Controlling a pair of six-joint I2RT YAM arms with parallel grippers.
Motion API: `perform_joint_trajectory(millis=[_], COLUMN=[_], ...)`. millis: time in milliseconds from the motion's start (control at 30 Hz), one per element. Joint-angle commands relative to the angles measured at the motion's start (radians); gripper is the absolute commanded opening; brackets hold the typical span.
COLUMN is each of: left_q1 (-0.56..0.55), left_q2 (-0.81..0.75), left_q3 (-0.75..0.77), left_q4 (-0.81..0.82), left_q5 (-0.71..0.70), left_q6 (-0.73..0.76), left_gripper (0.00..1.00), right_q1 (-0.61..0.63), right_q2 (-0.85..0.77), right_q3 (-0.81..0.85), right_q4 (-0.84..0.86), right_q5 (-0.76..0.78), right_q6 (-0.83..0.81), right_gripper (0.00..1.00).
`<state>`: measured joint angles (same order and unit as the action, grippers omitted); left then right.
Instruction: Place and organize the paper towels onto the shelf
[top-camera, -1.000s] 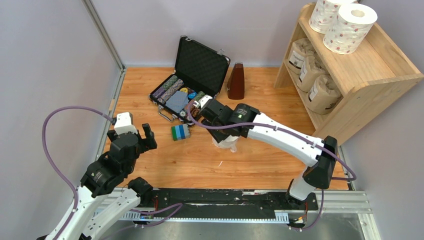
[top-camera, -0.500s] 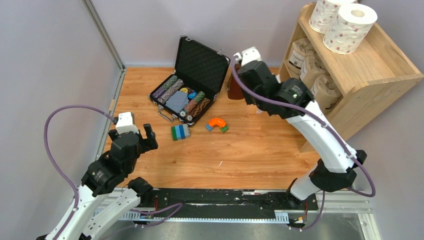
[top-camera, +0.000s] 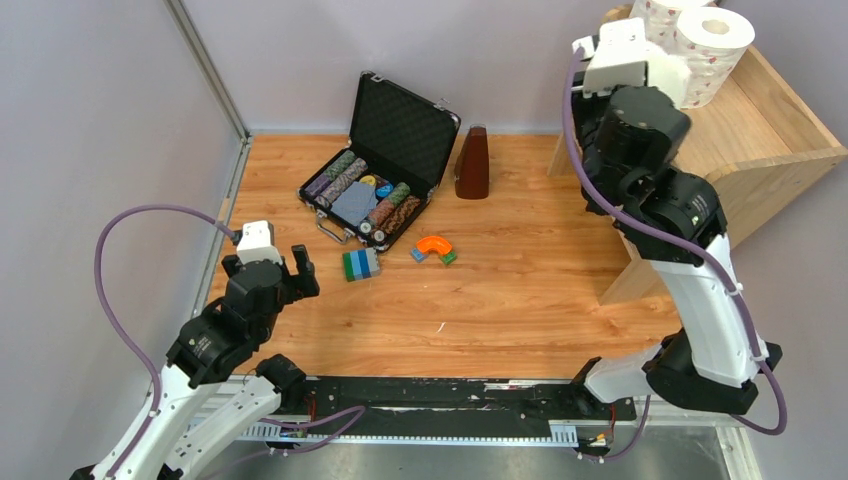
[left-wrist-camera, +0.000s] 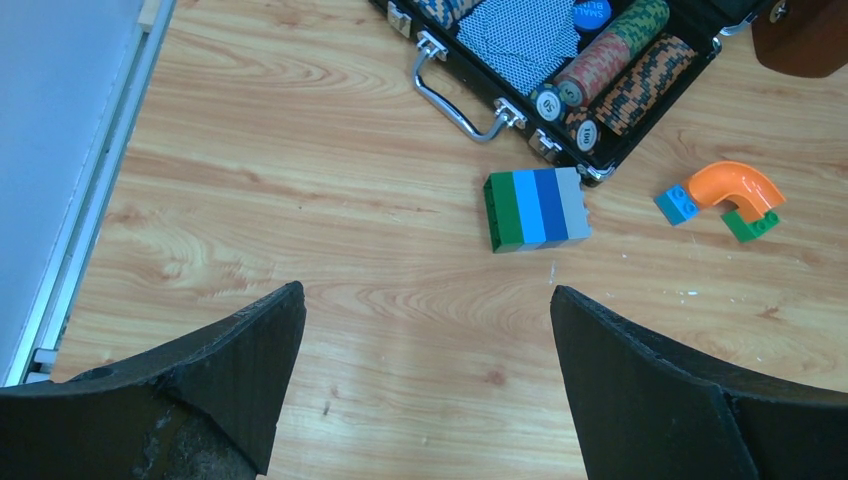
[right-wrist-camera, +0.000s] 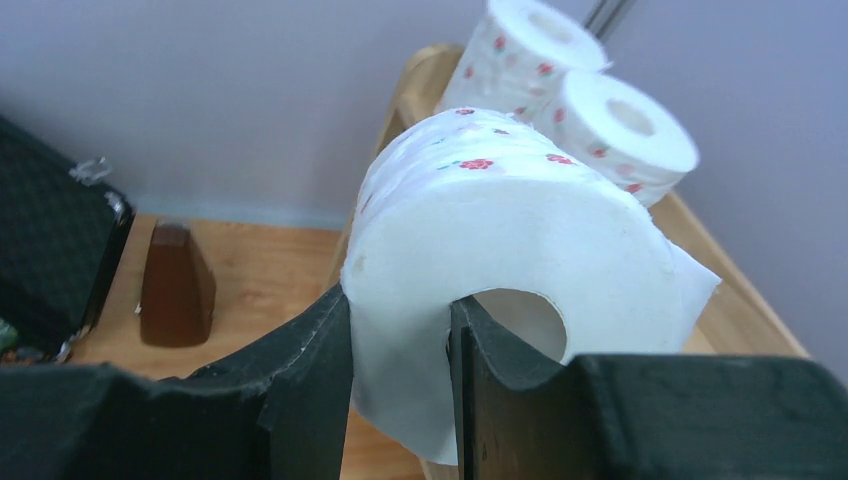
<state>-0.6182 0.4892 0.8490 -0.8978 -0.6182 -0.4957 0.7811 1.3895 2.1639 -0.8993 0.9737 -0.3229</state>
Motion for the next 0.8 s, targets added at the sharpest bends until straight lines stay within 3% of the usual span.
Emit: perform_joint_trajectory(millis=[0, 467, 767], left_q1=[0.004, 0.005, 0.006], left_q2=[0.005, 0.016, 0.028], left_q3=[-0.005, -0.008, -0.008], left_q4=[0.034, 0.051, 0.059], left_q5=[0.0, 0.018, 0.035], left_q6=[0.012, 0.03, 0.041], left_gripper=[1.0, 1.0, 1.0], right_q1=[-0.006, -0.017, -0.031], right_q2=[-0.05, -0.157, -0.193], right_q3=[0.025, -0.07, -0.158], right_q4=[0.31, 0.393, 0.402], right_q5=[0.119, 0.325, 0.278], right_q6=[-0.26, -0.293, -0.239], right_gripper=[0.25, 0.32, 0.34])
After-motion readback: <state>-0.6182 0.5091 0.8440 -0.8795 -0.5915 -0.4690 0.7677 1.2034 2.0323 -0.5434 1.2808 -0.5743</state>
